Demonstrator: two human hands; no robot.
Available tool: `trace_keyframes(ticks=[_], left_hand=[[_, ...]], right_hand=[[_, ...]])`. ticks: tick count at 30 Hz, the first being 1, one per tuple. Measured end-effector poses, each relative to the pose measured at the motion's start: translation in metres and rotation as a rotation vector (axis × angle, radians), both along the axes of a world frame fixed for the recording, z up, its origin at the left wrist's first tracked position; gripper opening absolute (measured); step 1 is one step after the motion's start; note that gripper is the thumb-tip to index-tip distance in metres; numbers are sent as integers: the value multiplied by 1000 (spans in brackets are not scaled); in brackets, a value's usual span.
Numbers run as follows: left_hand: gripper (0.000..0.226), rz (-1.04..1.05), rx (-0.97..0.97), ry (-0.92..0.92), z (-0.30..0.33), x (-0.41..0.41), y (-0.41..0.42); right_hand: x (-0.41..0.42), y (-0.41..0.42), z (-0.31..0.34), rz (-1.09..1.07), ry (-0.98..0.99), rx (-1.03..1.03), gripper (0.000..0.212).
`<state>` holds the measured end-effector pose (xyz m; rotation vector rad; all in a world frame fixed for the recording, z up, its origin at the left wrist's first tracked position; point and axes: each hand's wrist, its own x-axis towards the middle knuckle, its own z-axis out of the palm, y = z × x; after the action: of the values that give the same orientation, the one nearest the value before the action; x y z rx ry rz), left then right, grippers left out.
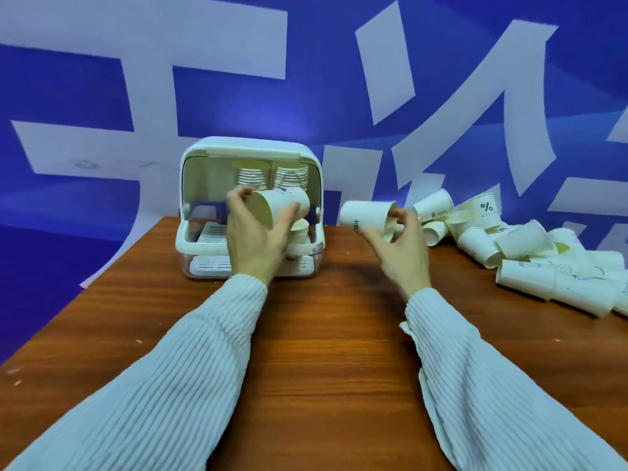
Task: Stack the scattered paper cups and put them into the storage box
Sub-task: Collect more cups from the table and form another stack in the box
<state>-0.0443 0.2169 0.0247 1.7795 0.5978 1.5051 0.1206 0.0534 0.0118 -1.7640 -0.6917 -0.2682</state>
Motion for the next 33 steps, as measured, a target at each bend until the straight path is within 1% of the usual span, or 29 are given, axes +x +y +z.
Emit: trace_keyframes(ticks=[2, 4, 5, 7, 9, 11, 14, 16, 18, 21, 23, 25, 27, 30, 31, 33], left_hand=[[67, 48, -34, -92, 7, -5, 14], [65, 72, -66, -167, 11, -8, 25], [65, 72, -92, -193, 12, -9, 28], [65, 80, -141, -227, 15, -10, 33], [63, 88, -164, -248, 15, -11, 34], [63, 95, -167, -243, 15, -10, 36], [63, 75, -159, -231, 12, -8, 39], [64, 58, -147, -214, 8, -7, 39], [63, 53, -132, -184, 7, -7, 38], [60, 30, -101, -142, 11, -7, 36], [57, -7, -13, -141, 14, -5, 36], [53, -12, 121, -85, 19, 0, 39], [51, -16, 243, 87, 21, 9, 46], [53, -78, 414, 419, 18, 23, 57], [52, -103, 453, 505, 17, 27, 60], [51, -138, 512, 617, 14, 30, 62]], right_hand=[[-11, 23, 13, 75, -47, 35, 65], [-19, 42, 28, 159, -106, 35, 80], [-20, 50, 35, 193, -154, -8, 87], [-21, 66, 50, 244, -269, -172, 93], [-22, 80, 61, 286, -389, -378, 87], [-21, 93, 67, 342, -466, -591, 82], [-25, 107, 62, 377, -516, -841, 80], [-28, 111, 48, 372, -501, -893, 81], [-28, 112, 29, 351, -430, -835, 78], [-28, 113, 10, 351, -235, -632, 79], [-31, 115, 2, 337, -177, -552, 81], [-34, 116, -3, 338, -116, -476, 87], [-36, 115, -5, 354, -44, -407, 98], [-34, 117, -6, 362, 3, -411, 107], [-33, 117, -6, 368, 5, -414, 108], [-30, 116, -7, 380, 25, -392, 112]])
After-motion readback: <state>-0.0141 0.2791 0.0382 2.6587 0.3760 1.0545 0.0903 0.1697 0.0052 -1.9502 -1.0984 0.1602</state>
